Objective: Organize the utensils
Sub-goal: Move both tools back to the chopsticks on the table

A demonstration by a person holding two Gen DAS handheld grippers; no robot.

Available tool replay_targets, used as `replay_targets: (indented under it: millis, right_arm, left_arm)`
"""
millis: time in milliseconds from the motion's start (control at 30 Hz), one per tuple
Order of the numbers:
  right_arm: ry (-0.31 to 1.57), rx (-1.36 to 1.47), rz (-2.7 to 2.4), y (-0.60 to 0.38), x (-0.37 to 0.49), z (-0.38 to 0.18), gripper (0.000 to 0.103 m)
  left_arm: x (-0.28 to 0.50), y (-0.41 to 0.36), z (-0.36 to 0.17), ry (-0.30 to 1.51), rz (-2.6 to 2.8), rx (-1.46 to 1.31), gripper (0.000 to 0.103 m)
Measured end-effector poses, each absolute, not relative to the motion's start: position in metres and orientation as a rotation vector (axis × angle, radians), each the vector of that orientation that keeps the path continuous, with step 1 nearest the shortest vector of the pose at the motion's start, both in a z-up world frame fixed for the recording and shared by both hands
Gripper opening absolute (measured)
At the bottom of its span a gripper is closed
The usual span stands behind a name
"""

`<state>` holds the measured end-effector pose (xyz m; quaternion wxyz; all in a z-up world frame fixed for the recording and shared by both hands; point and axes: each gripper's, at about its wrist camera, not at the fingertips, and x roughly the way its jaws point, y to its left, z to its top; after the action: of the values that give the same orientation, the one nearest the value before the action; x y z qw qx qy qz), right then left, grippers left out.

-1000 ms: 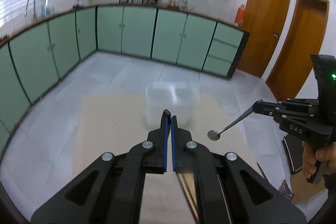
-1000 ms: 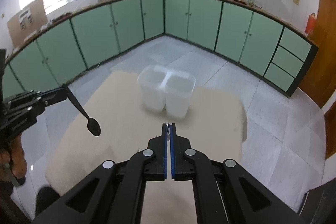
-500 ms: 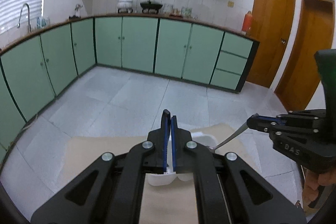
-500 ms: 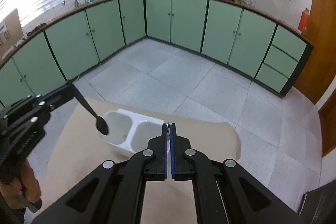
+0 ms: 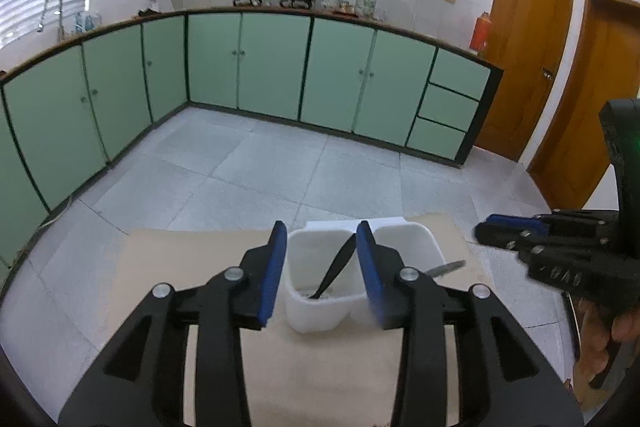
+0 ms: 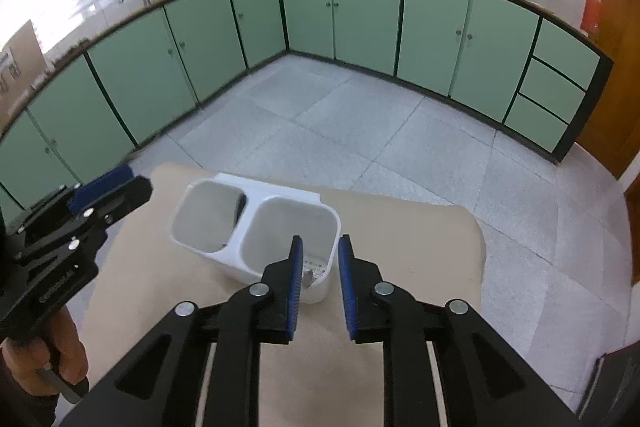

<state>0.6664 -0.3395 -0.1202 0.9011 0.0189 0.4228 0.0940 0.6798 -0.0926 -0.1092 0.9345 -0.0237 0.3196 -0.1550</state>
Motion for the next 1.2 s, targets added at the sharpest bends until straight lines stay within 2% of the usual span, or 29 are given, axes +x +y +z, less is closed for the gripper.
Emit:
replay_targets:
  millis: [67,167,267,433,600,767,967,1200]
  right_arm:
    - [0.832,0.06,0.201,-0.35,0.639,-0.108,0.021]
    - [0.774,0.085,0.207,-0.359,0.592,-0.1,0.03]
    - [0.707,0.07,0.2,-0.362,0.523,-0.108,0.035]
    - [0.681,0.047,0.194,-0.347,0.433,-0.149,0.035]
    - [0.729,0.055,0.215,-0.318,0.349,-0.224,0.035]
    - [0.822,0.008,0.261,-0.285,0.313,-0.284,0.035]
    - [0.826,-0.075,0.29,-0.266,0.307,-0.302,0.035]
    - [0.818,-0.058,0.268,-0.28,0.32,-0.299,0.034]
  left_arm:
    - [0.656,-0.077,-0.097,0.635,-0.301,-0.058,0.059]
    - [0.614,-0.054,-0.086,0.611,-0.273,-0.053,0.071]
    - [0.562,-0.029,-0.088,0.616,-0.25,-0.06,0.078]
    - [0.475,-0.004,-0.114,0.617,-0.21,-0.044,0.08]
    - [0.387,0.0,-0.167,0.658,-0.213,-0.027,0.08]
    - [0.333,-0.026,-0.222,0.725,-0.293,0.023,0.079]
    - [0.322,-0.022,-0.247,0.783,-0.292,-0.034,0.076]
    - [0.321,-0.056,-0.27,0.827,-0.352,0.051,0.076]
